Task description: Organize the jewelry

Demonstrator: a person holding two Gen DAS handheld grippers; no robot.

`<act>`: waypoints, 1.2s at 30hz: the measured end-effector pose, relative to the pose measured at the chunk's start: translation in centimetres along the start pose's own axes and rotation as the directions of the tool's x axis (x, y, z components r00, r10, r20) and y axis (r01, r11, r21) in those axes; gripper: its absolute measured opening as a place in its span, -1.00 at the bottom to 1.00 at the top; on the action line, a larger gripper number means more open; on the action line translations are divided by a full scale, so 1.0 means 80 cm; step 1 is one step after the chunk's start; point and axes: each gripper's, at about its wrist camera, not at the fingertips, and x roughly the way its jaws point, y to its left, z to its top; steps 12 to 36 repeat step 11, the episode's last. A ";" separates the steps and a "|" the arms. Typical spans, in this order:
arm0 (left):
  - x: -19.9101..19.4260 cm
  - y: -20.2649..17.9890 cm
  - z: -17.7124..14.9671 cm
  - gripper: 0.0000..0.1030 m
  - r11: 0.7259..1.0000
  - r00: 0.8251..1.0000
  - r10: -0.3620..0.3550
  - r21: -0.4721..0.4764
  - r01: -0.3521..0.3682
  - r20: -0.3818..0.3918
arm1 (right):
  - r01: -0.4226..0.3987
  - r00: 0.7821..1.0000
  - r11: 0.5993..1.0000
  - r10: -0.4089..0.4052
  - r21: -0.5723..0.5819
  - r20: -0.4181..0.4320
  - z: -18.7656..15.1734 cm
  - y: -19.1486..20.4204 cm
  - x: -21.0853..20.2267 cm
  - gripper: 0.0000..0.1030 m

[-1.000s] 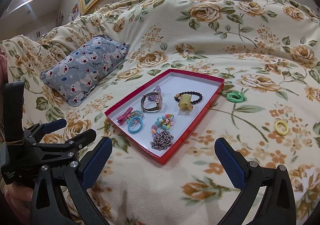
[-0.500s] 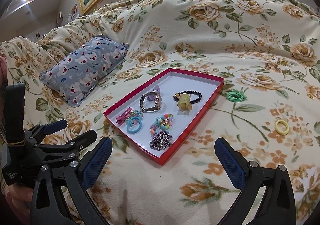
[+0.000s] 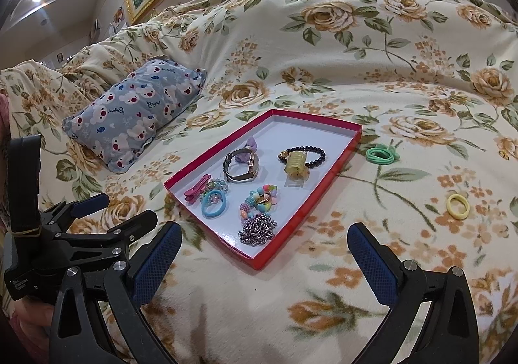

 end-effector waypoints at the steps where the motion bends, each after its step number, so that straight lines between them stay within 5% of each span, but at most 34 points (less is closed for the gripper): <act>1: 0.000 0.000 0.000 0.98 1.000 1.000 0.001 0.000 -0.001 0.001 | -0.001 1.000 1.000 0.001 0.001 0.000 0.000 -0.002 0.000 1.00; 36: 0.010 0.000 0.010 0.98 1.000 1.000 -0.011 -0.014 0.011 0.002 | 0.003 1.000 1.000 -0.003 0.009 -0.011 -0.001 -0.012 0.008 1.00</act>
